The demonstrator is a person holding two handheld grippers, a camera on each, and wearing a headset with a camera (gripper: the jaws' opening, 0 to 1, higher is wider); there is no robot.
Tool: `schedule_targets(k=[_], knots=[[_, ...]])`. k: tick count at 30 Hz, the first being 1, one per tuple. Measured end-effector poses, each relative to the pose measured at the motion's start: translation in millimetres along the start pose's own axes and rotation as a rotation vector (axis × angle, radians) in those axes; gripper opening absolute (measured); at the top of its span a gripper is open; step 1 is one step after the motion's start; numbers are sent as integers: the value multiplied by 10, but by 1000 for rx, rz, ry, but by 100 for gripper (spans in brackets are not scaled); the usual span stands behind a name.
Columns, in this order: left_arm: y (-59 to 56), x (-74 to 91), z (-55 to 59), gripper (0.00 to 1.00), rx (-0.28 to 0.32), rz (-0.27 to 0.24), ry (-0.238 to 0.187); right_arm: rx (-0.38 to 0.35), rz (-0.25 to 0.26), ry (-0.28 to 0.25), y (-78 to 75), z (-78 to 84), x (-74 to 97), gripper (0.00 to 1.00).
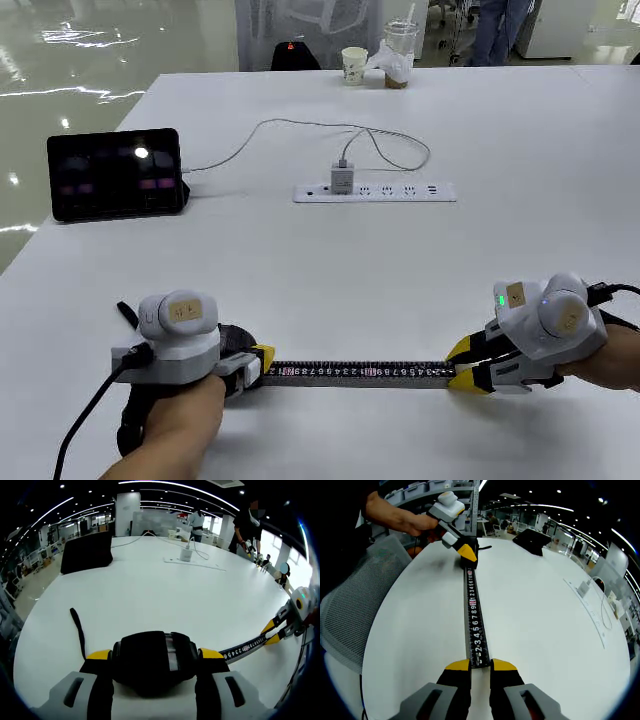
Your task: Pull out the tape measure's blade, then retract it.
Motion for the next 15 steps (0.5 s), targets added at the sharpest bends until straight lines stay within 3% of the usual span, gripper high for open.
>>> schedule_targets(k=[15], knots=[[19, -5, 9, 61, 10, 16, 4, 4, -6, 7, 2, -6, 1, 10]])
Point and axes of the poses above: the centre of the closed fingertips' face, and the gripper's own axes: x roughly backward along the fingers, y roughly to its left, z roughly out of its underside, the point moved 10 cm from there along x, roughly backward along the fingers, and after that the axes turned 6 degrees about -x, right-handed, at the moved point
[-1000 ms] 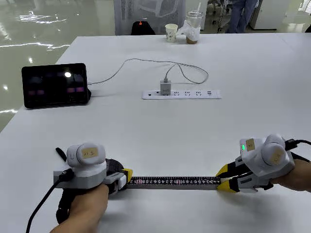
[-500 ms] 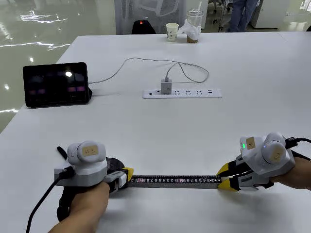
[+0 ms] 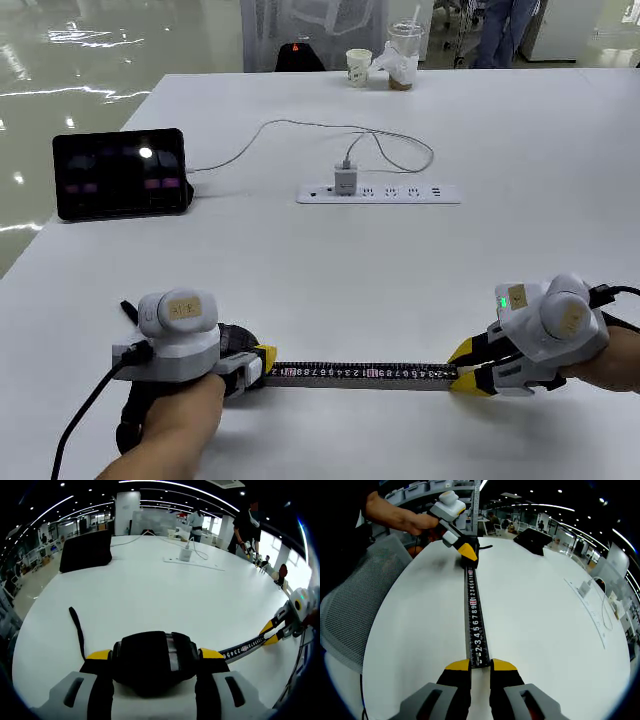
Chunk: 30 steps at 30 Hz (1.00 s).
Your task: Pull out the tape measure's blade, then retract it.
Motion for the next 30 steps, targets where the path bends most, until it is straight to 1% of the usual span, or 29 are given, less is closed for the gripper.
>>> schedule_targets(k=[11, 30], knots=[[-2, -10, 4, 61, 6, 3, 2, 2, 0, -1, 1, -1, 2, 10], [17, -13, -10, 61, 10, 9, 3, 7, -10, -12, 0, -107, -83, 10]])
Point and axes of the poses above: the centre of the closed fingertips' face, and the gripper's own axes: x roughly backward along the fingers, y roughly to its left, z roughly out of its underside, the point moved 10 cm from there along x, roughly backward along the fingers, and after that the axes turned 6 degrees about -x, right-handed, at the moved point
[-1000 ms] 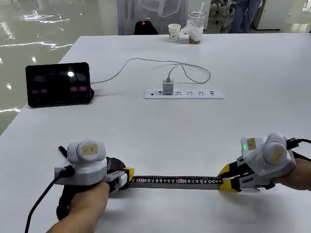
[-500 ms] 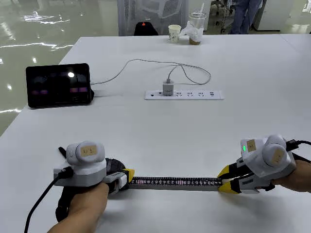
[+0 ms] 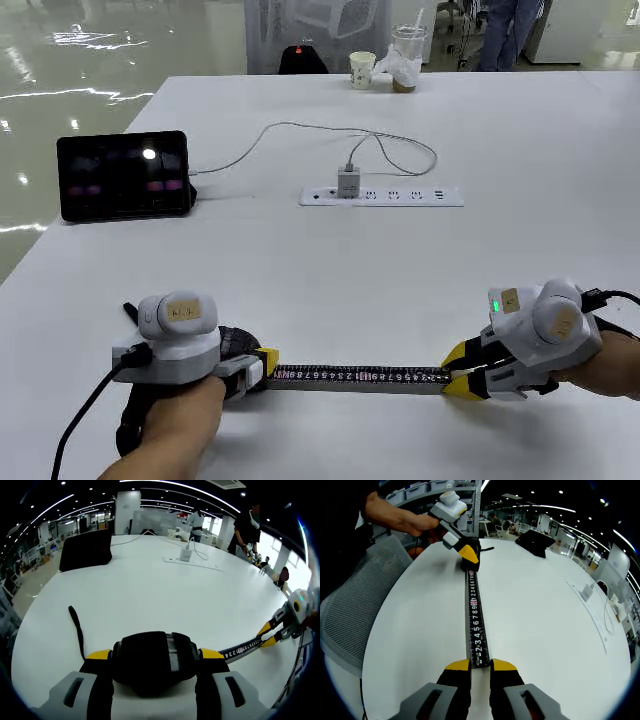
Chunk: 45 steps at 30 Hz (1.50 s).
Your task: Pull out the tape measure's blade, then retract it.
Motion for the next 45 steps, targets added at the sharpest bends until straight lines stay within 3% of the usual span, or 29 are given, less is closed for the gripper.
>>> schedule_targets(k=[45], knots=[[8, 13, -1, 61, 6, 9, 5, 5, -10, -21, 47, -230, -209, 10]])
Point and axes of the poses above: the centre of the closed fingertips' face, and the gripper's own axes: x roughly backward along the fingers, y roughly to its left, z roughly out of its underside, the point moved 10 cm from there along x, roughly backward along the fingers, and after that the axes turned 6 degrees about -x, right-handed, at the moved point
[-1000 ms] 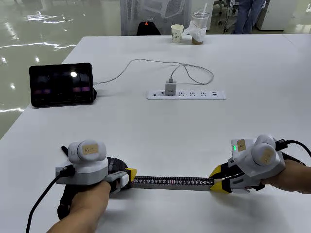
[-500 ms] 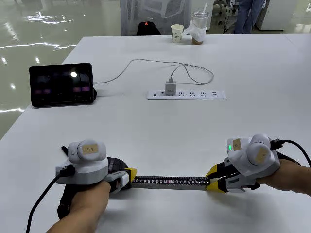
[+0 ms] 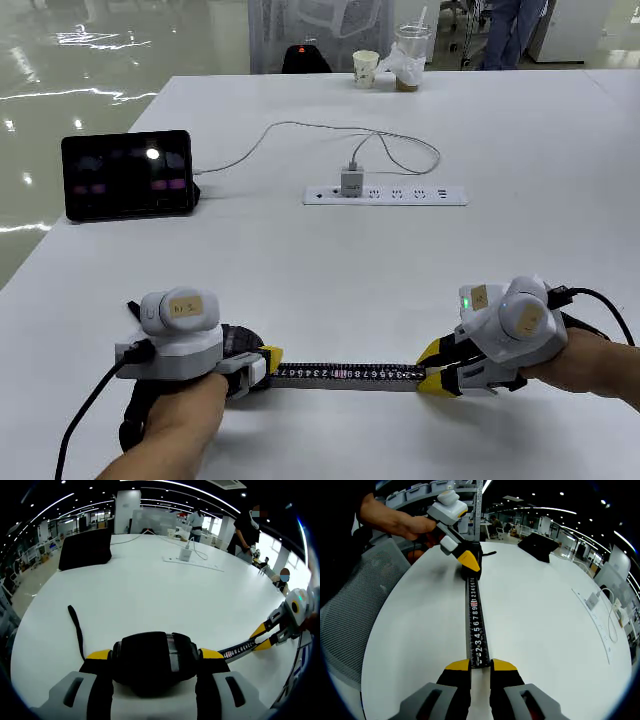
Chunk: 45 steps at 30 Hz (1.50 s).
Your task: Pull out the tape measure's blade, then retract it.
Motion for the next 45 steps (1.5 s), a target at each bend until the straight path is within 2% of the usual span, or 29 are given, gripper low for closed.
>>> schedule_targets(k=[45], knots=[[10, 2, -8, 62, 15, 8, 0, 19, -17, -18, 20, -271, -219, 10]])
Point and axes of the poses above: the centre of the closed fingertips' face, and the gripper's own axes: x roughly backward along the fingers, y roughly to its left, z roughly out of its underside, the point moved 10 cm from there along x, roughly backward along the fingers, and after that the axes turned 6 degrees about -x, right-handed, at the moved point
